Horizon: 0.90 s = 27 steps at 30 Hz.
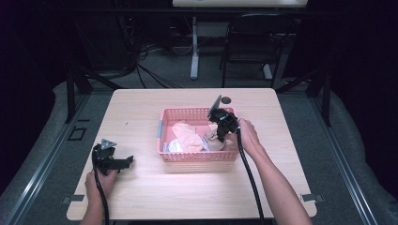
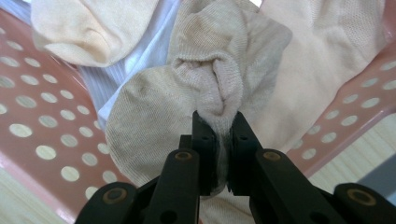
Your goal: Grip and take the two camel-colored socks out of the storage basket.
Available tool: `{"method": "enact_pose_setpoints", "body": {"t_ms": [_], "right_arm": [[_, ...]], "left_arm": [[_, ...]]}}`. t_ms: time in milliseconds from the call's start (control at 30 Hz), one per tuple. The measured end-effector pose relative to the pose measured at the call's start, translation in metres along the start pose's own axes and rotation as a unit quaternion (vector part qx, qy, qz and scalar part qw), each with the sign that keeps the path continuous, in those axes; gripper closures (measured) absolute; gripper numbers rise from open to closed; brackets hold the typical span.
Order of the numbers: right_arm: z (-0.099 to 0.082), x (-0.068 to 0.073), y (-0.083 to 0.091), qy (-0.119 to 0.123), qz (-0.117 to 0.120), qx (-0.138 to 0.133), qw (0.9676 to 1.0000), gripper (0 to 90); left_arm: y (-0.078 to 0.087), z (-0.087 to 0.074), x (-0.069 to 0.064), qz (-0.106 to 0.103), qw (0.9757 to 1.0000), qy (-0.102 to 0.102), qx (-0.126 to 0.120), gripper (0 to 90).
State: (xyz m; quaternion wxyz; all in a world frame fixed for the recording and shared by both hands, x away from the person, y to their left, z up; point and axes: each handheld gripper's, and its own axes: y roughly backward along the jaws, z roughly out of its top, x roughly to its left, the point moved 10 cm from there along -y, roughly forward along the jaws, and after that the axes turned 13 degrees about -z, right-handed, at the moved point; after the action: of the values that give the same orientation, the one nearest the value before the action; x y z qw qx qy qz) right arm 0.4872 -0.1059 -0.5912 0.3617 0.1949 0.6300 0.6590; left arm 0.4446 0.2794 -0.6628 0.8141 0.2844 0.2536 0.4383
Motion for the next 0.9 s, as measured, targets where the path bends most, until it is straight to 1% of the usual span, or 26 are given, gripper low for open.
{"method": "enact_pose_setpoints", "body": {"t_ms": [167, 267, 333, 500, 567, 600, 667, 700, 733, 800, 900], "right_arm": [[0.001, -0.001, 0.010, 0.000, 0.001, -0.007, 1.0000, 84.4], [0.003, -0.002, 0.018, 0.001, 0.001, -0.016, 0.9999, 84.4], [0.004, -0.002, 0.024, 0.006, -0.001, -0.015, 0.9999, 84.3], [0.010, -0.009, 0.045, 0.009, -0.014, -0.025, 0.9996, 84.3], [0.011, -0.013, 0.053, 0.014, -0.020, -0.025, 0.9994, 84.3], [0.013, -0.013, 0.056, 0.009, -0.020, -0.028, 0.9994, 84.3], [0.015, -0.015, 0.064, 0.009, -0.023, -0.034, 0.9991, 84.4], [0.016, -0.016, 0.068, 0.013, -0.026, -0.036, 0.9989, 84.4], [0.017, -0.017, 0.071, 0.012, -0.028, -0.039, 0.9988, 84.4], [0.018, -0.016, 0.077, 0.012, -0.027, -0.037, 0.9989, 84.4], [0.019, -0.018, 0.086, 0.016, -0.033, -0.041, 0.9985, 84.5]], "left_arm": [[0.000, 0.000, 0.000, 0.000, 1.0000, 0.000, 0.000, 0.0], [0.000, 0.000, 0.000, 0.000, 1.0000, 0.000, 0.000, 0.0], [0.000, 0.000, 0.000, 0.000, 1.0000, 0.000, 0.000, 0.0], [0.000, 0.000, 0.000, 0.000, 1.0000, 0.000, 0.000, 0.0], [0.000, 0.000, 0.000, 0.000, 1.0000, 0.000, 0.000, 0.0], [0.000, 0.000, 0.000, 0.000, 1.0000, 0.000, 0.000, 0.0], [0.000, 0.000, 0.000, 0.000, 1.0000, 0.001, -0.001, 0.0], [0.000, 0.000, 0.000, 0.000, 1.0000, 0.000, 0.000, 0.0], [0.000, 0.000, 0.000, 0.000, 1.0000, 0.001, -0.001, 0.0], [0.000, 0.000, 0.000, 0.000, 1.0000, 0.000, 0.000, 0.0], [0.000, 0.000, 0.000, 0.000, 1.0000, 0.001, -0.001, 0.1]]}}
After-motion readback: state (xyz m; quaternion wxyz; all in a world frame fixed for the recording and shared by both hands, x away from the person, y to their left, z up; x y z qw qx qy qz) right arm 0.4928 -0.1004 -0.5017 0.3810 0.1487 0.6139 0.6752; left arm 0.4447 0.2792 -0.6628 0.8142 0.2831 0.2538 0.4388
